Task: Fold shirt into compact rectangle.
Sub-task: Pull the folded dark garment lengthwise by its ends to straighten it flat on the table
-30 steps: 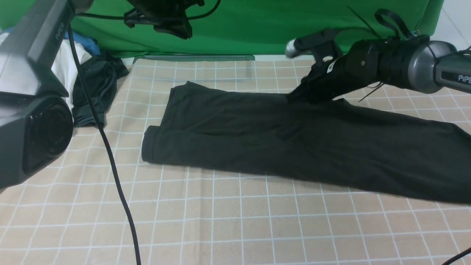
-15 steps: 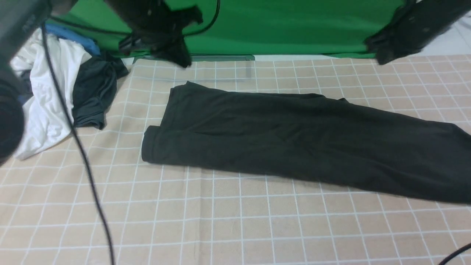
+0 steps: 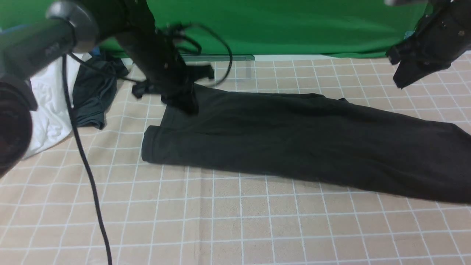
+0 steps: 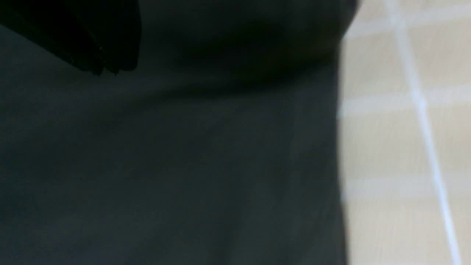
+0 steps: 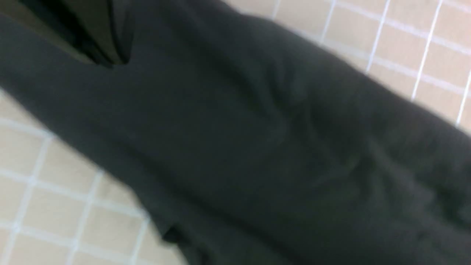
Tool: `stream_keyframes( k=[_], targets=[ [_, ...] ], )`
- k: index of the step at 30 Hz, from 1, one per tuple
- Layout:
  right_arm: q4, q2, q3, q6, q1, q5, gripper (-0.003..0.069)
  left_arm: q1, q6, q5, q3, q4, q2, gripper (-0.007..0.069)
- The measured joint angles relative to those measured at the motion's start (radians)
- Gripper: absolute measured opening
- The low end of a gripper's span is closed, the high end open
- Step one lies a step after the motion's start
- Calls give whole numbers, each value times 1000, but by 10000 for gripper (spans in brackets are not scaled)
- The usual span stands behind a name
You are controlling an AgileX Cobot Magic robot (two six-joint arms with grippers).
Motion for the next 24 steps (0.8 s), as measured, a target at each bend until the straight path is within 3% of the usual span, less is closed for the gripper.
stream_keyframes(
  k=[3,13,17,24],
  targets=[
    [7,-23,65,-1,7,1,27,0,-22,54,40,32,16,17],
    [1,-157,268,-26,6,-3,27,0,-88,18,309,130,-126,17],
    [-3,-204,297,-31,6,-5,27,0,-94,-47,318,144,-127,17],
    [-10,-240,303,-45,-4,-1,25,0,-94,16,213,182,-182,17]
  ],
)
